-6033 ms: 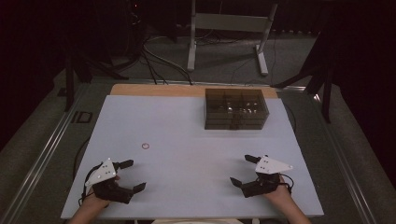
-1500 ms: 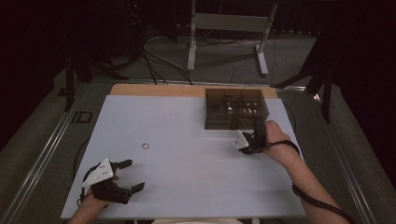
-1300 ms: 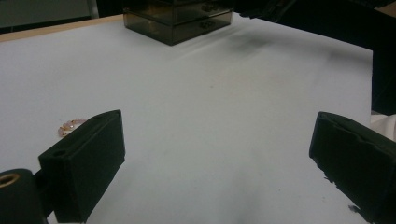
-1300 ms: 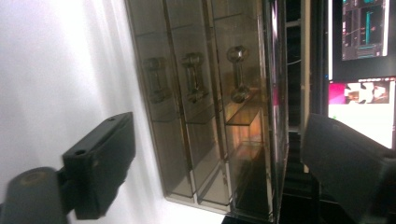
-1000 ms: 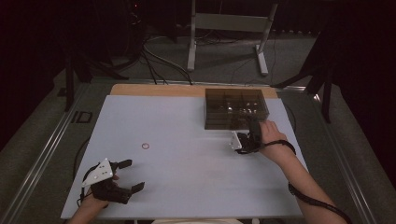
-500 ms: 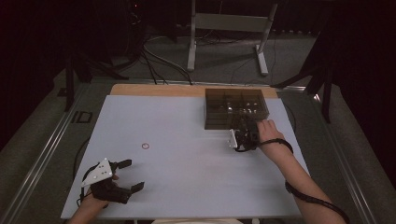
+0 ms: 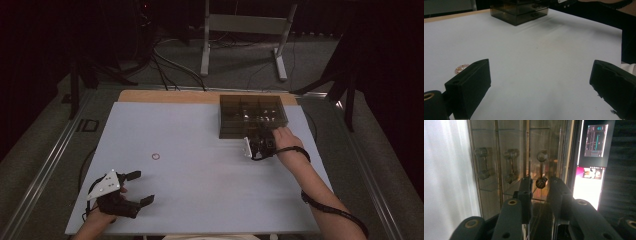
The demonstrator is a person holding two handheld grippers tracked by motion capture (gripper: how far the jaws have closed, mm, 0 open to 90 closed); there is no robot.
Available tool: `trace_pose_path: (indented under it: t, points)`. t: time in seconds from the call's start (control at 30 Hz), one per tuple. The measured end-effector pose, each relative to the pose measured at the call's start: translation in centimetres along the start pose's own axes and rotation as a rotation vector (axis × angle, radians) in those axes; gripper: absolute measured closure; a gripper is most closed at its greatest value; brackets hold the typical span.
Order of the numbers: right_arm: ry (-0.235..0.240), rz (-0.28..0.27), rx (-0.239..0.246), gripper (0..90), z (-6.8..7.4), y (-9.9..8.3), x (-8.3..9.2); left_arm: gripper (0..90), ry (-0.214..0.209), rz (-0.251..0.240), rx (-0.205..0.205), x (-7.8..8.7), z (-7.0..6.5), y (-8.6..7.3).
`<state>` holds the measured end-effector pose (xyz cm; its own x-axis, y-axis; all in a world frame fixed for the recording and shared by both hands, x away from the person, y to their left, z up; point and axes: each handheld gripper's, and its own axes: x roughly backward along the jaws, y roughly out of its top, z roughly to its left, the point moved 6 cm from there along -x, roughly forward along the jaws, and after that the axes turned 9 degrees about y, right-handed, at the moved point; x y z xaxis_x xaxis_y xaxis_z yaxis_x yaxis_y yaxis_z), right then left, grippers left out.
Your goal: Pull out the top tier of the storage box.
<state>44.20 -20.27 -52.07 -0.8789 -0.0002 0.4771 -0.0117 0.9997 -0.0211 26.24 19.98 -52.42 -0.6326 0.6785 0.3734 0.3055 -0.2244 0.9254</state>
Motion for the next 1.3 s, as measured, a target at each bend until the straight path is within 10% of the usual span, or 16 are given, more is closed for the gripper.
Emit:
trace_pose_path:
  t: [1.3]
  points:
    - [-0.012, -0.020, 0.003, 80.7, 1.2, 0.3, 2.5, 5.2, -0.001, 0.003, -0.002, 0.0, 0.0, 0.0]
